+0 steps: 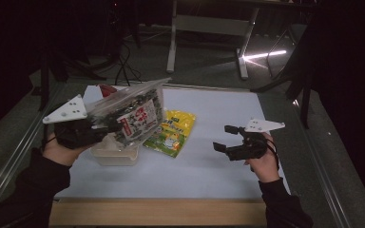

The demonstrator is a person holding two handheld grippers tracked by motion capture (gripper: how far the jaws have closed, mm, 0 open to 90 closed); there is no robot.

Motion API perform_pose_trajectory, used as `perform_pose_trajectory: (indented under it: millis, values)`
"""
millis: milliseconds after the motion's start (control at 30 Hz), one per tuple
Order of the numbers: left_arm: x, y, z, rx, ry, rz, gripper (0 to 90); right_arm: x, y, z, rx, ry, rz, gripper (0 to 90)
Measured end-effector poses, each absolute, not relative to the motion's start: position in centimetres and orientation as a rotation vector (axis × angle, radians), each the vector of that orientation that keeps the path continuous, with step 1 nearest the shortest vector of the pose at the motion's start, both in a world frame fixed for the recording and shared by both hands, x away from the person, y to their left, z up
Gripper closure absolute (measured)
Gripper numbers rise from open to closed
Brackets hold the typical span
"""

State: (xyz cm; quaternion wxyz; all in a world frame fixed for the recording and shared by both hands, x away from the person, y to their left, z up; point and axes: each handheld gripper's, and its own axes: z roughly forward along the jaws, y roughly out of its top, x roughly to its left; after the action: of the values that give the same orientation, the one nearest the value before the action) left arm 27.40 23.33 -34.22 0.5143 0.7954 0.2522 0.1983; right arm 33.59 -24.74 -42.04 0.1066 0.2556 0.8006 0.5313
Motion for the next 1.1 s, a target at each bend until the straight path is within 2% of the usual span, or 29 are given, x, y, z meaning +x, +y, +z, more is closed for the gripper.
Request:
perform_pose_trajectory:
  millis: [400,867,1100]
  values:
    - [29.4,26.5,-36.2,2.002,0.746,0.537,76.3,33.7,-24.5,-42.6,0.746,2.375,1.554,15.4]
    - [32.2,26.0,-37.8,2.068,0.795,0.5,76.2,33.9,-24.6,-42.8,0.757,2.377,1.55,15.4]
    - [31.8,25.6,-37.3,2.098,0.778,0.503,76.3,33.9,-24.9,-42.8,0.77,2.376,1.548,15.4]
